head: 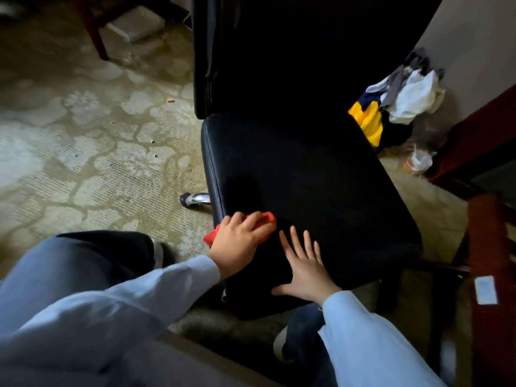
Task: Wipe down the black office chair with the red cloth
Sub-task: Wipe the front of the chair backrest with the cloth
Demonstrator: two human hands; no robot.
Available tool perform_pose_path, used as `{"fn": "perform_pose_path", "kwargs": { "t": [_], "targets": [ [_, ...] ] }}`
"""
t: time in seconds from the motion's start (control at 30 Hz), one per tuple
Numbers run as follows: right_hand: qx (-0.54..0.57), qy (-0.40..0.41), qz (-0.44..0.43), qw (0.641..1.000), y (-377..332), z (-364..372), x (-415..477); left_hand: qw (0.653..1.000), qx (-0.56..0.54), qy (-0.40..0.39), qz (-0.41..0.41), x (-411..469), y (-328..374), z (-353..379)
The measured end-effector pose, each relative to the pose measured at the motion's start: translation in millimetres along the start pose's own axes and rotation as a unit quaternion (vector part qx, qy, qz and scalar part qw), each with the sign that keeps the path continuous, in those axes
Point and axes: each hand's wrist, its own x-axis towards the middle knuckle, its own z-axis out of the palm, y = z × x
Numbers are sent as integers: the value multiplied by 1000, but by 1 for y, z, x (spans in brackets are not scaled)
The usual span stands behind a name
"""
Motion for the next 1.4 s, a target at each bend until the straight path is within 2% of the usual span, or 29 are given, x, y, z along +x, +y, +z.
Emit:
{"fn": "perform_pose_path", "kwargs": {
  "t": [0.1, 0.2, 0.3, 0.4, 0.5, 0.6, 0.7, 0.8, 0.93, 1.1, 1.2, 1.3, 1.4],
  "targets": [
    [6, 59, 10, 998, -10, 8, 5, 999, 8, 7, 35, -16, -7, -6],
    [16, 111, 15, 994, -22, 13, 11, 1000, 9, 15, 18, -11, -20, -10],
    [52, 155, 21, 986, -41, 16, 22, 998, 6, 15, -62, -2, -26, -10],
    [101, 194, 24, 975, -63, 16, 37, 989, 53, 23, -133, 7, -33, -10],
    [137, 174, -18, 975, -72, 5, 46, 979, 62, 32, -191, 21, -47, -17],
    [109, 174, -42, 978, -47, -3, 34, 965, 56, 24, -256, 39, -54, -20],
    [68, 197, 27, 978, 0, 2, 4, 944, 40, 6, -328, 59, -45, -18],
    [63, 187, 122, 973, 46, 13, -27, 940, 30, -5, -341, 70, -22, -11],
    [117, 160, 210, 957, 81, 27, -55, 961, 61, -8, -270, 75, 38, 11],
    [194, 174, 189, 947, 90, 45, -68, 992, 11, -91, -87, 69, 133, 32],
    [248, 223, 210, 919, 95, 49, -73, 991, -28, -128, 36, 61, 168, 34],
    [288, 265, 242, 887, 102, 51, -76, 976, -65, -165, 125, 64, 160, 30],
    [346, 279, 231, 866, 97, 53, -74, 991, -19, -76, 109, 81, 113, 26]
  ]
}}
